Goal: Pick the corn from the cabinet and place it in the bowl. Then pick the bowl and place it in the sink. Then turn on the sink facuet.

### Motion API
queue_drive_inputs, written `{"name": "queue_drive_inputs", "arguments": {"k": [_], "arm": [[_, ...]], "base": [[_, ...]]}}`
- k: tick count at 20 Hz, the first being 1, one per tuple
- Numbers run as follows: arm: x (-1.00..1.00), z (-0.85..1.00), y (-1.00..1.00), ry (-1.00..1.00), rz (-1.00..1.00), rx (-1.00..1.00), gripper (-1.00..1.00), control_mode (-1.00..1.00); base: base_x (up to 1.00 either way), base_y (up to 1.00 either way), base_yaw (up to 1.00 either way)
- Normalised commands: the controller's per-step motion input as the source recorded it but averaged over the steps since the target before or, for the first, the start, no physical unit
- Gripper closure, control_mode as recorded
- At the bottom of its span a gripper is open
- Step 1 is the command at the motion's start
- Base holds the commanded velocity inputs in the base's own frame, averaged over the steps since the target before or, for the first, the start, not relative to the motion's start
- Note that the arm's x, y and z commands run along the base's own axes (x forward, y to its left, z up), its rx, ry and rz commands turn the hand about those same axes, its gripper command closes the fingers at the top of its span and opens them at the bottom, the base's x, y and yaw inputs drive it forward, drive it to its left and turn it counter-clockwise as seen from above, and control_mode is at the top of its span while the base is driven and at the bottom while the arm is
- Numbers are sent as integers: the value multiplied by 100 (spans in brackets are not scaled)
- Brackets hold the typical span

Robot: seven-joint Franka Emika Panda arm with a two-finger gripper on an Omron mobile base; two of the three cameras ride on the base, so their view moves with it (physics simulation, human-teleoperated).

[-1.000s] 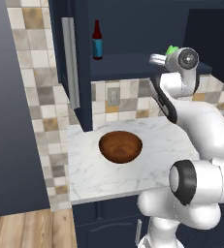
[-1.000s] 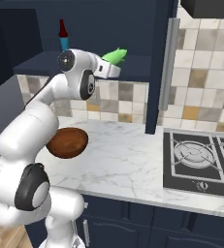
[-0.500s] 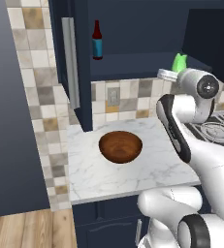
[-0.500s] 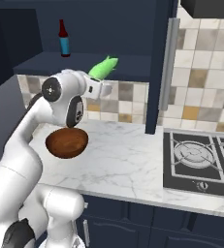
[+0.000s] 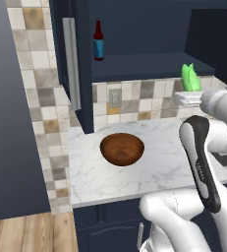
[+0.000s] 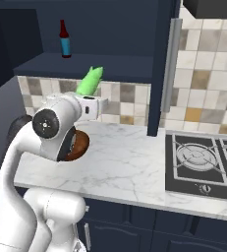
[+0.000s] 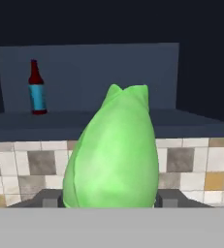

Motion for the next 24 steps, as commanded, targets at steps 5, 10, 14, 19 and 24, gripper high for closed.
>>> {"name": "queue_drive_inputs", "arguments": {"k": [5,10,14,19,24], "arm": [[-100,-10,7,5,26,-29,100,-100],[-79,-42,23,18,34,-35,100,-100],[-8,-79,57,30,28,-42,100,-100],[34,-87,65,31,17,-35,100,-100],[50,-49,19,9,9,-5,100,-100]], "base": [[0,0,0],[0,0,0],[0,0,0],[0,0,0],[0,0,0]]}}
